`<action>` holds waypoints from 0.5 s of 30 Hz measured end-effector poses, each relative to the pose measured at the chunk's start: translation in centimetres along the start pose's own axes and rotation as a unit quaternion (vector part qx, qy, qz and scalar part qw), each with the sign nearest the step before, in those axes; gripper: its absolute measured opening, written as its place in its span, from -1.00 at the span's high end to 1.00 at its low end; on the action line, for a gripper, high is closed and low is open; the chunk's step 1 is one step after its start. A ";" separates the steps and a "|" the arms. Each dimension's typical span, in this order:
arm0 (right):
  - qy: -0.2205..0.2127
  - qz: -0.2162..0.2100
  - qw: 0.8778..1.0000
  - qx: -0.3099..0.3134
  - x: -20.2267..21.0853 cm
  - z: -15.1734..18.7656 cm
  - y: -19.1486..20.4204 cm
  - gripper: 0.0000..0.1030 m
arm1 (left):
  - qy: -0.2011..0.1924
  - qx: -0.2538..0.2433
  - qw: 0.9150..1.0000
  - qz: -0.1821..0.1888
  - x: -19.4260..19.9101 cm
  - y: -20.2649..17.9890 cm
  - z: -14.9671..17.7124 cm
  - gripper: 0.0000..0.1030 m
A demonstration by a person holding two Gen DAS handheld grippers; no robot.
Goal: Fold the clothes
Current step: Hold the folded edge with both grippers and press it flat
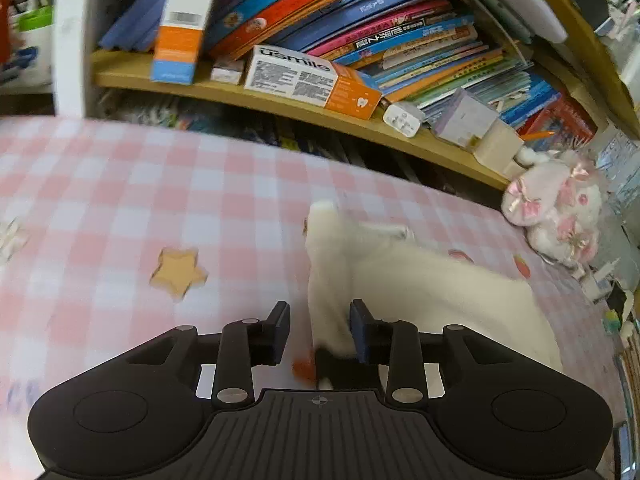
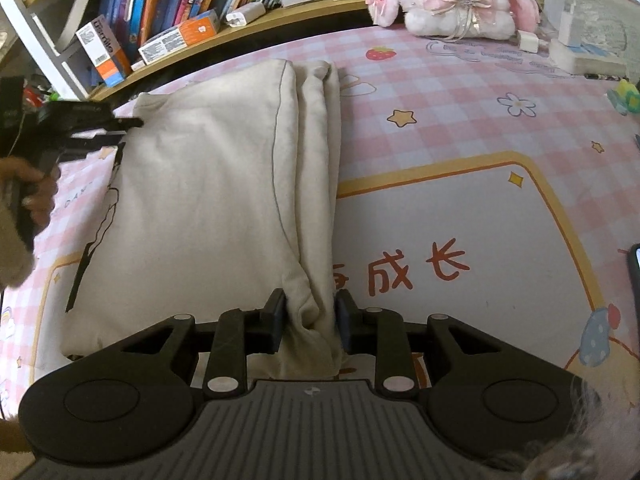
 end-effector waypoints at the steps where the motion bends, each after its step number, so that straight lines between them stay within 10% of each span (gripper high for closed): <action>1: 0.000 -0.006 1.000 0.002 0.0 0.0 -0.1 0.53 | 0.001 0.004 1.000 0.002 0.8 -0.2 0.9 0.36; 15: 0.015 -0.102 0.993 -0.051 0.0 -0.3 -2.5 0.52 | 0.023 0.083 0.996 0.017 9.0 -4.3 14.2 0.26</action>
Point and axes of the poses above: each gripper's, at about its wrist camera, not at the fingertips, and x roughly against the way its jaws point, y to its left, z to its underside, the point moved 7 cm from there along -x, roughly the way its jaws point, and after that the axes turned 7 degrees about z, right-handed, at the moved point
